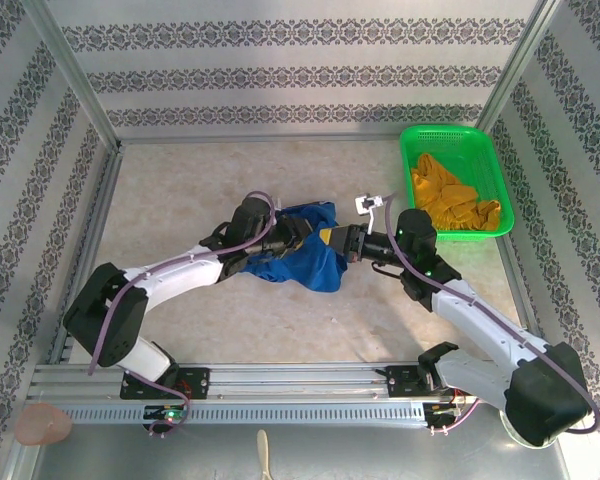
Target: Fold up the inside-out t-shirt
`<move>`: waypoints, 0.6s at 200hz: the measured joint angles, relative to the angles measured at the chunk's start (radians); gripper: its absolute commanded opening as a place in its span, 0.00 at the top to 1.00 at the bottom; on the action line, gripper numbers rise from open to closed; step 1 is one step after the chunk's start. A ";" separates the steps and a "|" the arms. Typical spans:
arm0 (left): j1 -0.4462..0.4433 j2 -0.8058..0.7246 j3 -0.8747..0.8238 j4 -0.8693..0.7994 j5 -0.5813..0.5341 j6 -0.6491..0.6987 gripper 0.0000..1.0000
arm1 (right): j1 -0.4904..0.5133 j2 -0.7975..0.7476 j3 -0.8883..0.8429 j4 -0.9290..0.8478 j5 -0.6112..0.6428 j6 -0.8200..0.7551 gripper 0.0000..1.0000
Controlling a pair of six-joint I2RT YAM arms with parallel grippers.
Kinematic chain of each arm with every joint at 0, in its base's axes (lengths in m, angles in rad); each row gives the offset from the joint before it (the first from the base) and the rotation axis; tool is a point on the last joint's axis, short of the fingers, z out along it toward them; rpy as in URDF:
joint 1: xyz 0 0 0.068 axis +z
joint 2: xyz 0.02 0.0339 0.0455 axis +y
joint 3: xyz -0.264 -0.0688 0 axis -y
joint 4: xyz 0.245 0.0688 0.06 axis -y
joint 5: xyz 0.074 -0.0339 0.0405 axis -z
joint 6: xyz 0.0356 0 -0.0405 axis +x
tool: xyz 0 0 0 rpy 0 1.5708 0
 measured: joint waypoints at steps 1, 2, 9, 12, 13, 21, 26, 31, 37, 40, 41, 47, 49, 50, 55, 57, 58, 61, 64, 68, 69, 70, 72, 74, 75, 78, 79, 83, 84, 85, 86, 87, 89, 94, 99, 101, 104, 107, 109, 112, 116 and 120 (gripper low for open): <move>0.000 0.001 -0.002 0.003 -0.001 0.000 1.00 | 0.003 -0.003 -0.004 0.000 0.001 0.000 1.00; 0.000 0.003 -0.007 0.009 -0.003 -0.002 1.00 | 0.003 -0.004 -0.007 0.000 0.002 0.000 1.00; 0.001 0.012 -0.028 0.038 -0.006 -0.004 1.00 | 0.016 -0.021 -0.033 -0.001 0.014 -0.001 1.00; 0.001 0.015 -0.037 0.050 -0.010 -0.005 1.00 | 0.021 -0.028 -0.045 -0.001 0.020 -0.001 1.00; 0.001 0.016 -0.039 0.052 -0.010 -0.005 1.00 | 0.024 -0.032 -0.052 -0.003 0.023 -0.002 1.00; 0.002 0.018 -0.063 0.079 -0.020 -0.002 1.00 | 0.038 -0.055 -0.092 -0.009 0.042 -0.002 1.00; 0.003 0.017 -0.077 0.094 -0.027 0.006 1.00 | 0.048 -0.072 -0.123 -0.012 0.056 -0.002 0.96; 0.003 0.014 -0.087 0.103 -0.032 0.022 1.00 | 0.055 -0.093 -0.158 -0.017 0.073 -0.002 0.83; 0.003 0.008 -0.097 0.111 -0.040 0.047 1.00 | 0.061 -0.121 -0.203 -0.031 0.098 0.000 0.62; 0.004 0.004 -0.103 0.113 -0.047 0.057 1.00 | 0.063 -0.134 -0.227 -0.041 0.111 -0.002 0.53; 0.004 0.000 -0.105 0.113 -0.048 0.067 1.00 | 0.064 -0.141 -0.238 -0.045 0.117 -0.003 0.50; 0.005 -0.016 -0.115 0.113 -0.060 0.102 1.00 | 0.067 -0.171 -0.281 -0.073 0.148 -0.002 0.39; 0.005 -0.023 -0.117 0.111 -0.064 0.114 1.00 | 0.068 -0.183 -0.296 -0.087 0.159 0.000 0.37; 0.005 -0.028 -0.119 0.110 -0.066 0.126 1.00 | 0.068 -0.187 -0.301 -0.090 0.163 0.001 0.36; 0.006 -0.048 -0.125 0.105 -0.077 0.159 1.00 | 0.068 -0.211 -0.332 -0.120 0.193 0.001 0.33; 0.007 -0.056 -0.126 0.103 -0.080 0.173 1.00 | 0.067 -0.224 -0.343 -0.135 0.205 0.002 0.32; 0.008 -0.058 -0.127 0.102 -0.081 0.177 1.00 | 0.066 -0.230 -0.350 -0.144 0.214 0.003 0.31; 0.009 -0.076 -0.129 0.098 -0.087 0.201 1.00 | 0.066 -0.246 -0.364 -0.166 0.231 0.003 0.30; 0.010 -0.089 -0.129 0.095 -0.090 0.222 1.00 | 0.063 -0.267 -0.380 -0.193 0.252 0.007 0.29; 0.010 -0.109 -0.130 0.090 -0.098 0.249 1.00 | 0.061 -0.289 -0.394 -0.218 0.272 0.005 0.28; 0.010 -0.112 -0.130 0.090 -0.100 0.255 1.00 | 0.060 -0.299 -0.398 -0.229 0.279 0.009 0.28; 0.010 -0.119 -0.130 0.090 -0.100 0.266 1.00 | 0.059 -0.304 -0.400 -0.234 0.282 0.011 0.27; 0.010 -0.128 -0.130 0.090 -0.103 0.279 1.00 | 0.056 -0.317 -0.406 -0.251 0.294 0.011 0.27; 0.010 -0.135 -0.130 0.090 -0.103 0.288 1.00 | 0.055 -0.331 -0.410 -0.267 0.306 0.012 0.27; 0.010 -0.142 -0.130 0.090 -0.106 0.298 1.00 | 0.054 -0.335 -0.412 -0.272 0.310 0.013 0.27; 0.010 -0.155 -0.130 0.091 -0.107 0.316 1.00 | 0.051 -0.355 -0.414 -0.293 0.323 0.019 0.26; 0.010 -0.158 -0.130 0.091 -0.108 0.320 1.00 | 0.049 -0.363 -0.415 -0.306 0.332 0.018 0.26; 0.010 -0.177 -0.130 0.091 -0.110 0.345 1.00 | 0.045 -0.383 -0.415 -0.327 0.349 0.023 0.26; 0.010 -0.179 -0.130 0.091 -0.110 0.349 1.00 | 0.044 -0.387 -0.415 -0.331 0.353 0.024 0.26; 0.010 -0.182 -0.130 0.091 -0.110 0.352 1.00 | 0.042 -0.394 -0.415 -0.336 0.359 0.026 0.26; 0.010 -0.187 -0.130 0.091 -0.110 0.360 1.00 | 0.041 -0.398 -0.415 -0.340 0.362 0.025 0.25; 0.010 -0.190 -0.130 0.091 -0.110 0.364 1.00 | 0.040 -0.404 -0.415 -0.345 0.367 0.025 0.25; 0.010 -0.197 -0.130 0.092 -0.110 0.374 1.00 | 0.038 -0.410 -0.414 -0.349 0.373 0.026 0.24; 0.010 -0.212 -0.132 0.095 -0.110 0.396 1.00 | 0.032 -0.431 -0.409 -0.370 0.393 0.028 0.24; 0.010 -0.222 -0.135 0.101 -0.109 0.413 1.00 | 0.029 -0.445 -0.400 -0.387 0.410 0.028 0.24; 0.010 -0.226 -0.137 0.103 -0.110 0.420 1.00 | 0.028 -0.448 -0.396 -0.391 0.415 0.028 0.24; 0.010 -0.232 -0.141 0.108 -0.109 0.431 1.00 | 0.026 -0.449 -0.387 -0.401 0.423 0.028 0.23; 0.010 -0.235 -0.144 0.113 -0.109 0.438 1.00 | 0.024 -0.449 -0.377 -0.409 0.431 0.027 0.23; 0.010 -0.237 -0.147 0.114 -0.109 0.443 1.00 | 0.024 -0.446 -0.370 -0.413 0.435 0.027 0.23; 0.010 -0.238 -0.151 0.118 -0.109 0.449 1.00 | 0.023 -0.439 -0.359 -0.419 0.441 0.026 0.23; 0.010 -0.238 -0.157 0.125 -0.108 0.458 1.00 | 0.020 -0.428 -0.340 -0.426 0.449 0.025 0.22; 0.010 -0.238 -0.164 0.130 -0.106 0.464 1.00 | 0.020 -0.415 -0.325 -0.430 0.454 0.023 0.22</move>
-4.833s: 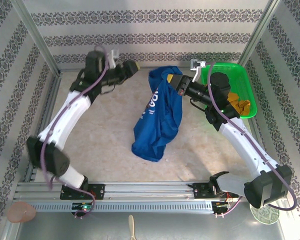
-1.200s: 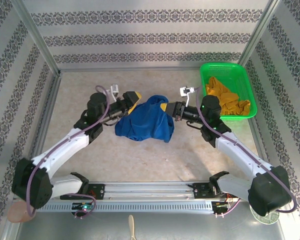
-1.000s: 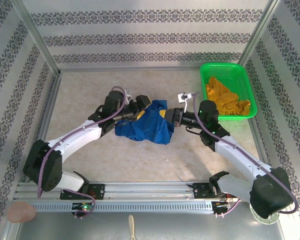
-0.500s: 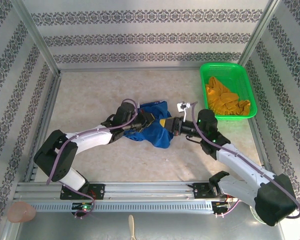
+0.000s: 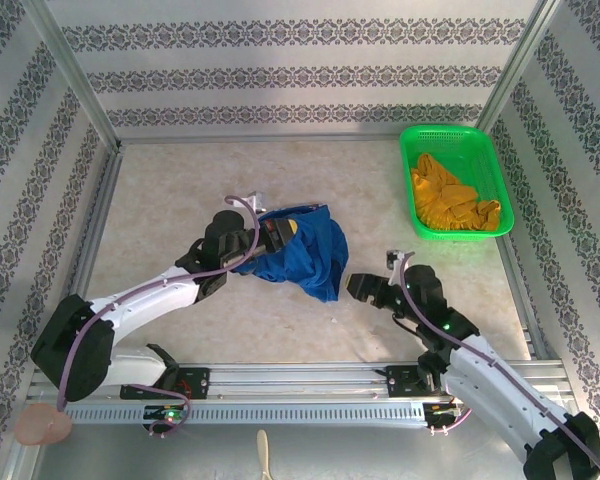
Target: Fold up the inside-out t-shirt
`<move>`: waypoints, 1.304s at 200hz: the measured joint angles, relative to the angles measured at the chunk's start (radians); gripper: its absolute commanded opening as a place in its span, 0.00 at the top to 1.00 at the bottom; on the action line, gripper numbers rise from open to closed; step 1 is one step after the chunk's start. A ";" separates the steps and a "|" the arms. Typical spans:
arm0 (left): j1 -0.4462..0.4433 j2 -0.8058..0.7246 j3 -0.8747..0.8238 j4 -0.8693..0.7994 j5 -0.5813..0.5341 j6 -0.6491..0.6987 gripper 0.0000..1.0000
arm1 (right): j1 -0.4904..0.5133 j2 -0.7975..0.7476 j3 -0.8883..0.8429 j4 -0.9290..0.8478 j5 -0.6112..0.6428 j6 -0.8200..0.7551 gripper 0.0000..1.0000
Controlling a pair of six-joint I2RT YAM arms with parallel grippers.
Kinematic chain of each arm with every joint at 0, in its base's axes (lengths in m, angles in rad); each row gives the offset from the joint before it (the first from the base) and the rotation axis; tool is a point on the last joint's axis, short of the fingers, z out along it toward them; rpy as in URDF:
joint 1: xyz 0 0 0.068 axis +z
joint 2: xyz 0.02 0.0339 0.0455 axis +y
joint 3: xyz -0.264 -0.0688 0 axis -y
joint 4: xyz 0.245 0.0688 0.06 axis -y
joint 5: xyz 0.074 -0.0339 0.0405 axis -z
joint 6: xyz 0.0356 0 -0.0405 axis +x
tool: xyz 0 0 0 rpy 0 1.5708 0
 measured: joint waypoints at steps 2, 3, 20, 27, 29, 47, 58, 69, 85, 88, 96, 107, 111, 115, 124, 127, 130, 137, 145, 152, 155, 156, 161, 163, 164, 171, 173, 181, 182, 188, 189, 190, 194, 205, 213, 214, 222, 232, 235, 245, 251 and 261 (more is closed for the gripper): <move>0.000 0.000 -0.002 0.001 0.001 0.002 1.00 | 0.000 0.008 0.010 -0.002 0.003 -0.002 0.22; 0.000 0.001 -0.005 0.002 0.001 0.003 1.00 | 0.000 0.015 0.018 -0.004 0.003 -0.004 0.22; 0.000 0.003 -0.034 0.015 0.011 0.017 1.00 | 0.005 0.114 0.114 -0.015 0.016 -0.029 0.21; 0.000 0.003 -0.042 0.017 0.015 0.020 1.00 | 0.014 0.162 0.155 -0.011 0.022 -0.043 0.21; 0.000 0.003 -0.043 0.018 0.016 0.020 1.00 | 0.016 0.172 0.163 -0.010 0.023 -0.045 0.21; 0.000 0.004 -0.045 0.026 0.029 0.024 1.00 | 0.055 0.279 0.241 0.012 0.033 -0.074 0.20; 0.000 0.004 -0.044 0.032 0.034 0.024 1.00 | 0.081 0.335 0.274 0.028 0.036 -0.087 0.20; 0.000 0.004 -0.044 0.033 0.035 0.024 1.00 | 0.106 0.386 0.301 0.043 0.043 -0.099 0.20; 0.000 0.004 -0.042 0.034 0.042 0.023 1.00 | 0.138 0.453 0.335 0.068 0.055 -0.109 0.21; 0.000 0.004 -0.042 0.034 0.042 0.024 1.00 | 0.143 0.466 0.342 0.072 0.056 -0.110 0.21; 0.000 0.004 -0.041 0.036 0.046 0.023 1.00 | 0.154 0.493 0.356 0.084 0.061 -0.114 0.22; 0.000 0.004 -0.041 0.040 0.052 0.023 1.00 | 0.163 0.531 0.377 0.098 0.072 -0.120 0.24; 0.000 0.004 -0.041 0.043 0.054 0.023 1.00 | 0.166 0.546 0.384 0.105 0.078 -0.122 0.24; 0.000 0.004 -0.041 0.045 0.057 0.022 1.00 | 0.166 0.561 0.393 0.113 0.083 -0.121 0.24; 0.000 0.004 -0.041 0.050 0.061 0.019 1.00 | 0.167 0.599 0.412 0.129 0.092 -0.124 0.25; 0.000 0.004 -0.041 0.051 0.061 0.019 1.00 | 0.166 0.612 0.420 0.132 0.094 -0.123 0.25; 0.000 0.004 -0.040 0.052 0.062 0.018 1.00 | 0.166 0.626 0.428 0.136 0.100 -0.124 0.25; 0.000 0.004 -0.039 0.052 0.065 0.015 1.00 | 0.166 0.662 0.450 0.143 0.109 -0.124 0.25; 0.000 0.004 -0.035 0.052 0.069 0.011 1.00 | 0.166 0.716 0.482 0.151 0.120 -0.124 0.28; -0.001 0.004 -0.032 0.052 0.072 0.007 1.00 | 0.167 0.762 0.512 0.159 0.128 -0.129 0.39; -0.001 0.004 -0.031 0.053 0.074 0.004 1.00 | 0.166 0.785 0.528 0.161 0.131 -0.127 0.47; -0.001 0.004 -0.030 0.053 0.075 0.003 1.00 | 0.166 0.789 0.531 0.162 0.132 -0.128 0.50; -0.001 0.004 -0.029 0.055 0.076 0.000 1.00 | 0.166 0.826 0.554 0.166 0.133 -0.133 0.65; -0.001 0.004 -0.028 0.056 0.076 -0.001 1.00 | 0.166 0.840 0.564 0.167 0.134 -0.132 0.69; -0.001 0.004 -0.028 0.056 0.076 -0.001 1.00 | 0.166 0.850 0.570 0.170 0.134 -0.138 0.73; -0.001 0.004 -0.027 0.063 0.077 -0.008 1.00 | 0.166 0.893 0.598 0.175 0.133 -0.143 0.94; -0.001 0.004 -0.027 0.064 0.077 -0.009 1.00 | 0.166 0.906 0.606 0.177 0.131 -0.145 0.98; -0.001 0.004 -0.027 0.067 0.076 -0.015 1.00 | 0.164 0.940 0.627 0.182 0.123 -0.150 1.00; -0.001 0.004 -0.027 0.067 0.075 -0.016 1.00 | 0.163 0.945 0.629 0.181 0.121 -0.151 1.00; 0.000 0.004 -0.027 0.067 0.072 -0.019 1.00 | 0.159 0.953 0.635 0.181 0.108 -0.156 1.00; 0.000 0.004 -0.027 0.067 0.072 -0.019 1.00 | 0.159 0.954 0.635 0.181 0.106 -0.156 1.00; 0.000 0.004 -0.027 0.066 0.071 -0.020 1.00 | 0.158 0.954 0.635 0.180 0.101 -0.157 1.00; 0.002 0.003 -0.027 0.065 0.067 -0.023 1.00 | 0.155 0.953 0.635 0.176 0.088 -0.158 1.00; 0.014 -0.002 -0.028 0.058 0.058 -0.027 1.00 | 0.136 0.930 0.635 0.157 0.035 -0.177 1.00; 0.034 -0.008 -0.029 0.053 0.054 -0.031 1.00 | 0.115 0.901 0.635 0.142 -0.013 -0.185 1.00; 0.039 -0.009 -0.029 0.052 0.054 -0.030 1.00 | 0.110 0.895 0.635 0.140 -0.024 -0.187 1.00; 0.074 -0.014 -0.032 0.048 0.051 -0.031 1.00 | 0.083 0.852 0.636 0.124 -0.084 -0.198 1.00; 0.128 -0.013 -0.033 0.046 0.053 -0.031 1.00 | 0.048 0.782 0.636 0.111 -0.171 -0.208 1.00; 0.142 -0.011 -0.034 0.046 0.058 -0.030 1.00 | 0.038 0.763 0.636 0.112 -0.196 -0.211 1.00; 0.183 0.004 -0.031 0.050 0.086 -0.028 1.00 | 0.014 0.694 0.641 0.114 -0.292 -0.211 1.00; 0.196 0.019 -0.024 0.056 0.115 -0.025 1.00 | 0.008 0.663 0.644 0.116 -0.344 -0.210 1.00; 0.198 0.048 -0.002 0.072 0.164 -0.016 1.00 | 0.005 0.624 0.645 0.121 -0.431 -0.201 1.00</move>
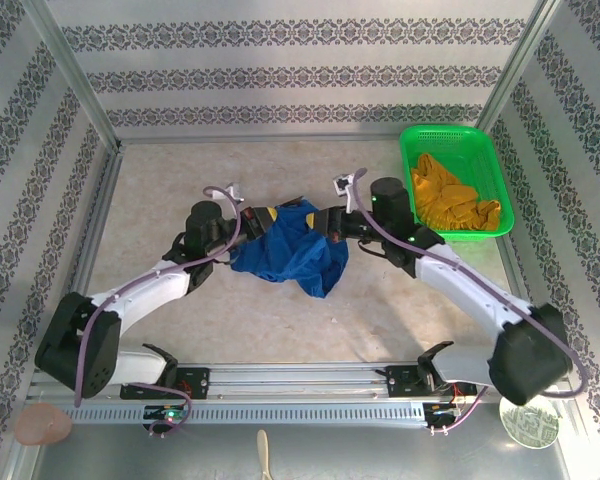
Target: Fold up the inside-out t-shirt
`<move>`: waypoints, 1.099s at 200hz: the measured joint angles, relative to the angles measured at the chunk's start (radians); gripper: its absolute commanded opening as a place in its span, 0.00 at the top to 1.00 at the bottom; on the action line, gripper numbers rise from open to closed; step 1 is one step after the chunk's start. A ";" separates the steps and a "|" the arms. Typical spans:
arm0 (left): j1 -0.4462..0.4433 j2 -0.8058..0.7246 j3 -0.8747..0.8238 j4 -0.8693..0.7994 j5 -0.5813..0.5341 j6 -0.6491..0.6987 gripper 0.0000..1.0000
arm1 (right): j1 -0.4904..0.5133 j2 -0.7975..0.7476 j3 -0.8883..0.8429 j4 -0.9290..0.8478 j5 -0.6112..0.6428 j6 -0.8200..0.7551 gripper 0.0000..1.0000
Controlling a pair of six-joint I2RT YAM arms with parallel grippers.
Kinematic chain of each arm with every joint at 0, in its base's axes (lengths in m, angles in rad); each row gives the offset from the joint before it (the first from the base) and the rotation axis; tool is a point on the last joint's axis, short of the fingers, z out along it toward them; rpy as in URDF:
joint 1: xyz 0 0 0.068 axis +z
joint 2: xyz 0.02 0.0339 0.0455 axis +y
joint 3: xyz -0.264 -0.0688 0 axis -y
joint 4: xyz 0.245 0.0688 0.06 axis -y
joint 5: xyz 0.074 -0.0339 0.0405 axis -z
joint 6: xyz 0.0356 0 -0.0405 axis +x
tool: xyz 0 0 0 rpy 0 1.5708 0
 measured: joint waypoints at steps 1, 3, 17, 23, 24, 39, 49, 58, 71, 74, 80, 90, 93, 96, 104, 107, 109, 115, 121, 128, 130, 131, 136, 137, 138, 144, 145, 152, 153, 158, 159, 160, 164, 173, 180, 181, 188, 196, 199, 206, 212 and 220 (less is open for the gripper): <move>0.000 0.003 0.004 0.002 0.006 0.002 1.00 | -0.001 -0.001 0.000 0.000 -0.005 0.000 1.00; -0.001 0.011 0.011 0.006 0.014 0.004 1.00 | -0.002 -0.005 0.000 0.001 -0.022 0.003 1.00; 0.000 0.059 0.058 0.032 0.055 0.015 1.00 | -0.010 -0.013 0.000 0.027 -0.104 0.039 1.00; 0.000 0.085 0.078 0.048 0.072 0.016 1.00 | -0.012 -0.011 0.000 0.046 -0.128 0.061 1.00; 0.000 0.093 0.082 0.053 0.076 0.016 1.00 | -0.012 -0.011 -0.001 0.049 -0.131 0.066 1.00; -0.002 0.163 0.117 0.109 0.125 0.012 0.92 | -0.018 -0.006 -0.005 0.109 -0.153 0.123 1.00; -0.003 0.201 0.132 0.145 0.145 0.008 0.72 | -0.025 0.001 -0.013 0.154 -0.156 0.156 1.00; -0.002 0.230 0.138 0.150 0.129 0.002 0.55 | -0.034 0.003 -0.030 0.216 -0.174 0.189 1.00; 0.011 0.264 0.130 0.131 0.102 -0.004 0.42 | -0.053 -0.001 -0.053 0.328 -0.191 0.241 1.00; 0.012 0.269 0.125 0.126 0.097 -0.009 0.40 | -0.058 -0.001 -0.058 0.352 -0.193 0.255 1.00; 0.017 0.268 0.111 0.113 0.086 -0.011 0.35 | -0.066 -0.001 -0.066 0.396 -0.196 0.274 1.00; 0.018 0.246 0.080 0.085 0.063 -0.017 0.32 | -0.083 -0.002 -0.082 0.454 -0.196 0.299 1.00; 0.018 0.233 0.070 0.074 0.056 -0.015 0.32 | -0.089 -0.003 -0.088 0.467 -0.196 0.309 1.00; 0.018 0.216 0.058 0.063 0.047 -0.018 0.31 | -0.093 -0.004 -0.094 0.480 -0.196 0.312 1.00; 0.018 0.156 0.029 0.028 0.026 -0.017 0.30 | -0.105 -0.008 -0.112 0.506 -0.193 0.325 1.00; 0.018 0.135 0.020 0.017 0.018 -0.017 0.29 | -0.109 -0.009 -0.117 0.513 -0.193 0.329 1.00; 0.018 0.116 0.015 0.008 0.014 -0.017 0.29 | -0.111 -0.010 -0.122 0.518 -0.193 0.332 1.00; 0.016 0.058 0.002 -0.019 -0.008 -0.017 0.28 | -0.116 -0.011 -0.133 0.529 -0.190 0.338 1.00; 0.013 0.005 -0.002 -0.043 -0.028 -0.016 0.27 | -0.117 -0.011 -0.142 0.537 -0.187 0.342 1.00; 0.008 -0.066 -0.003 -0.068 -0.062 -0.013 0.26 | -0.121 -0.011 -0.150 0.544 -0.184 0.345 1.00; 0.007 -0.079 -0.003 -0.071 -0.066 -0.013 0.26 | -0.121 -0.011 -0.153 0.546 -0.184 0.345 1.00; 0.005 -0.094 -0.003 -0.076 -0.072 -0.010 0.26 | -0.121 -0.011 -0.154 0.546 -0.184 0.345 1.00; -0.004 -0.138 -0.002 -0.094 -0.099 -0.006 0.26 | -0.121 -0.011 -0.159 0.550 -0.182 0.346 1.00; -0.005 -0.146 -0.001 -0.097 -0.103 -0.005 0.26 | -0.121 -0.011 -0.161 0.551 -0.181 0.346 1.00; -0.007 -0.153 0.000 -0.101 -0.106 -0.002 0.26 | -0.121 -0.011 -0.162 0.552 -0.182 0.347 1.00; -0.024 -0.202 0.006 -0.128 -0.135 0.008 0.26 | -0.121 -0.011 -0.165 0.554 -0.181 0.349 1.00; -0.027 -0.207 0.007 -0.131 -0.138 0.011 0.26 | -0.121 -0.011 -0.166 0.554 -0.181 0.350 1.00; -0.054 -0.246 0.023 -0.164 -0.167 0.027 0.27 | -0.121 -0.011 -0.171 0.558 -0.180 0.353 1.00; -0.056 -0.249 0.025 -0.167 -0.170 0.030 0.27 | -0.121 -0.011 -0.171 0.559 -0.180 0.353 1.00; -0.079 -0.264 0.042 -0.192 -0.189 0.043 0.29 | -0.121 -0.011 -0.173 0.563 -0.180 0.354 1.00; -0.082 -0.266 0.045 -0.196 -0.191 0.045 0.29 | -0.121 -0.011 -0.174 0.565 -0.180 0.356 1.00; -0.085 -0.267 0.047 -0.199 -0.193 0.047 0.29 | -0.121 -0.011 -0.174 0.565 -0.180 0.357 1.00; -0.101 -0.270 0.063 -0.217 -0.204 0.058 0.31 | -0.121 -0.011 -0.175 0.569 -0.180 0.357 1.00; -0.138 -0.264 0.097 -0.255 -0.226 0.086 0.33 | -0.121 -0.011 -0.176 0.573 -0.179 0.361 1.00; -0.164 -0.251 0.124 -0.285 -0.245 0.111 0.36 | -0.121 -0.011 -0.176 0.576 -0.178 0.362 1.00; -0.167 -0.250 0.127 -0.289 -0.246 0.114 0.37 | -0.121 -0.011 -0.176 0.576 -0.178 0.363 1.00; -0.193 -0.230 0.154 -0.319 -0.263 0.140 0.40 | -0.121 -0.011 -0.176 0.578 -0.178 0.364 1.00; -0.215 -0.204 0.179 -0.345 -0.276 0.168 0.44 | -0.121 -0.011 -0.176 0.580 -0.178 0.364 1.00; -0.222 -0.193 0.187 -0.352 -0.280 0.174 0.44 | -0.121 -0.011 -0.176 0.580 -0.177 0.364 1.00; -0.236 -0.167 0.207 -0.372 -0.287 0.196 0.45 | -0.121 -0.011 -0.177 0.580 -0.177 0.364 1.00; -0.245 -0.147 0.219 -0.383 -0.292 0.213 0.46 | -0.121 -0.011 -0.178 0.583 -0.175 0.364 1.00; -0.253 -0.118 0.235 -0.399 -0.297 0.233 0.46 | -0.121 -0.011 -0.180 0.583 -0.173 0.364 1.00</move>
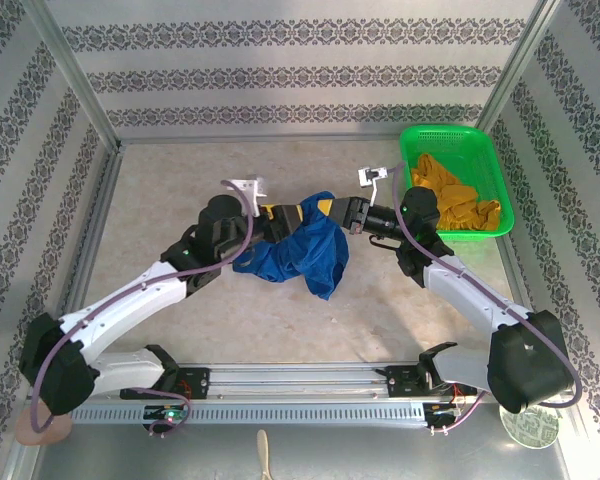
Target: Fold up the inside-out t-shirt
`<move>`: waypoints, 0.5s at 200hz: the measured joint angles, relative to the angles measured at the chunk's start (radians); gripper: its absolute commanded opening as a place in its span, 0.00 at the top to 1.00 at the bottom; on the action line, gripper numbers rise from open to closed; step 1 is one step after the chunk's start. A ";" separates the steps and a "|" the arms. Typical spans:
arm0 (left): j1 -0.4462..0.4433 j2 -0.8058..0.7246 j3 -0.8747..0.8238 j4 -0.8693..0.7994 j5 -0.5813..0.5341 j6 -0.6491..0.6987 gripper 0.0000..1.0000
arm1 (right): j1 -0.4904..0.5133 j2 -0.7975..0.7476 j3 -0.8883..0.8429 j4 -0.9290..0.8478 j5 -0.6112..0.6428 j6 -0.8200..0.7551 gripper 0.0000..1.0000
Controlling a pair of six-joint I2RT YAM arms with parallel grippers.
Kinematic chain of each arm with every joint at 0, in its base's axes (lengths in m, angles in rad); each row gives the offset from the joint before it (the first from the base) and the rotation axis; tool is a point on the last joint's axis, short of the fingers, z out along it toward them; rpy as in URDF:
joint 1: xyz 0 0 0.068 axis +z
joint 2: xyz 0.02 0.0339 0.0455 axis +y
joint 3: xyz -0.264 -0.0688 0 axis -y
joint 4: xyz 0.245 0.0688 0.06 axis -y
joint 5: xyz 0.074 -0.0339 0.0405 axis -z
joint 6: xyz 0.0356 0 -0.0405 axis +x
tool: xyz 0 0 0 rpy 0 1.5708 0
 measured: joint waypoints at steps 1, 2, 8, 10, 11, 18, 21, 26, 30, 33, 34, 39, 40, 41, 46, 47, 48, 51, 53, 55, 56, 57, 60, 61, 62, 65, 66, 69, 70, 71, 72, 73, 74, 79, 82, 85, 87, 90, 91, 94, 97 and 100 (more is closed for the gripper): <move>0.000 0.002 0.002 -0.001 -0.001 0.002 0.46 | 0.000 0.000 0.000 0.000 0.000 0.000 1.00; -0.001 0.006 0.003 -0.003 -0.001 0.005 0.46 | 0.000 0.000 0.000 0.000 0.000 0.000 1.00; -0.005 0.026 0.013 -0.013 -0.002 0.018 0.46 | 0.000 0.000 -0.003 0.000 0.002 0.000 1.00; -0.005 0.029 0.015 -0.014 -0.004 0.020 0.46 | 0.000 -0.001 -0.004 0.000 0.003 0.000 1.00; -0.006 0.034 0.017 -0.015 -0.005 0.023 0.46 | 0.000 -0.001 -0.005 0.000 0.003 0.000 1.00; -0.007 0.051 0.026 -0.025 -0.006 0.036 0.46 | 0.000 -0.002 -0.008 0.000 0.003 0.000 1.00; -0.007 0.058 0.031 -0.029 -0.005 0.041 0.46 | 0.000 -0.003 -0.010 0.000 0.003 0.000 1.00; -0.007 0.070 0.039 -0.033 -0.005 0.048 0.46 | 0.000 -0.004 -0.013 0.000 0.003 0.000 1.00; -0.007 0.078 0.045 -0.037 -0.005 0.053 0.46 | 0.000 -0.005 -0.015 -0.001 0.003 0.000 1.00; -0.007 0.085 0.049 -0.038 -0.005 0.058 0.46 | 0.000 -0.006 -0.016 -0.001 0.003 0.000 1.00; -0.007 0.088 0.051 -0.040 -0.006 0.060 0.46 | 0.000 -0.006 -0.016 -0.001 0.003 0.000 1.00; -0.007 0.097 0.059 -0.043 -0.006 0.065 0.46 | 0.000 -0.006 -0.016 -0.001 0.003 0.000 1.00; -0.007 0.100 0.061 -0.043 -0.006 0.066 0.47 | 0.000 -0.006 -0.016 -0.001 0.003 0.000 1.00; -0.007 0.101 0.062 -0.044 -0.006 0.067 0.47 | 0.000 -0.006 -0.016 0.000 0.003 0.000 1.00; -0.007 0.109 0.069 -0.045 -0.006 0.071 0.47 | 0.000 -0.006 -0.016 0.000 0.003 0.000 1.00; -0.007 0.111 0.071 -0.046 -0.006 0.073 0.47 | 0.000 -0.006 -0.016 0.000 0.003 0.000 1.00; -0.007 0.112 0.072 -0.047 -0.006 0.073 0.47 | 0.000 -0.006 -0.016 0.000 0.003 0.000 1.00; -0.007 0.116 0.077 -0.048 -0.006 0.076 0.47 | 0.000 -0.006 -0.016 0.000 0.003 0.000 1.00; -0.007 0.119 0.079 -0.049 -0.007 0.077 0.48 | 0.000 -0.006 -0.016 0.000 0.003 0.000 1.00; -0.007 0.121 0.082 -0.050 -0.008 0.079 0.48 | 0.000 -0.006 -0.016 0.000 0.003 0.000 1.00; -0.007 0.122 0.083 -0.050 -0.008 0.080 0.48 | 0.000 -0.006 -0.016 0.000 0.003 0.000 1.00; -0.007 0.124 0.085 -0.050 -0.008 0.080 0.48 | 0.000 -0.006 -0.016 0.000 0.003 0.000 1.00; -0.007 0.128 0.089 -0.051 -0.009 0.082 0.49 | 0.000 -0.006 -0.016 0.000 0.003 0.000 1.00; -0.007 0.129 0.091 -0.051 -0.009 0.084 0.49 | 0.000 -0.006 -0.016 0.000 0.003 0.000 1.00; -0.007 0.130 0.092 -0.051 -0.009 0.085 0.49 | 0.000 -0.006 -0.016 0.000 0.003 0.000 1.00; -0.007 0.134 0.095 -0.051 -0.009 0.087 0.49 | 0.000 -0.006 -0.016 0.000 0.003 0.000 1.00; -0.007 0.137 0.098 -0.051 -0.009 0.087 0.50 | 0.000 -0.006 -0.016 0.000 0.003 0.000 1.00; -0.007 0.140 0.102 -0.051 -0.010 0.090 0.50 | 0.000 -0.007 -0.016 0.000 0.003 0.001 1.00; -0.007 0.142 0.103 -0.051 -0.009 0.091 0.51 | 0.000 -0.007 -0.016 0.000 0.003 0.001 1.00; -0.007 0.145 0.106 -0.051 -0.009 0.091 0.51 | 0.000 -0.007 -0.016 0.000 0.003 0.002 1.00; -0.007 0.146 0.107 -0.051 -0.010 0.091 0.51 | 0.000 -0.008 -0.016 0.000 0.003 0.002 1.00; -0.007 0.148 0.108 -0.051 -0.010 0.091 0.52 | 0.000 -0.008 -0.016 0.000 0.003 0.003 1.00; -0.007 0.150 0.111 -0.052 -0.010 0.093 0.52 | 0.000 -0.008 -0.016 0.000 0.003 0.003 1.00; -0.007 0.159 0.119 -0.052 -0.010 0.095 0.55 | 0.000 -0.010 -0.016 0.000 0.004 0.003 1.00; -0.007 0.164 0.124 -0.053 -0.010 0.099 0.58 | 0.000 -0.011 -0.016 -0.001 0.003 0.003 1.00; -0.007 0.169 0.128 -0.054 -0.010 0.099 0.61 | 0.000 -0.011 -0.016 0.000 0.003 0.004 1.00; -0.007 0.174 0.131 -0.054 -0.010 0.098 0.63 | 0.000 -0.012 -0.016 0.000 0.003 0.004 1.00; -0.007 0.179 0.135 -0.055 -0.010 0.105 0.68 | 0.000 -0.013 -0.016 0.000 0.003 0.004 1.00; -0.007 0.180 0.137 -0.055 -0.010 0.106 0.69 | 0.000 -0.013 -0.016 0.000 0.003 0.004 1.00; -0.007 0.187 0.142 -0.055 -0.011 0.103 0.73 | 0.000 -0.014 -0.016 0.000 0.003 0.004 1.00; -0.007 0.193 0.145 -0.057 -0.012 0.114 0.78 | 0.000 -0.015 -0.016 0.000 0.003 0.004 1.00; -0.007 0.198 0.150 -0.057 -0.013 0.109 0.81 | 0.000 -0.016 -0.016 0.000 0.003 0.004 1.00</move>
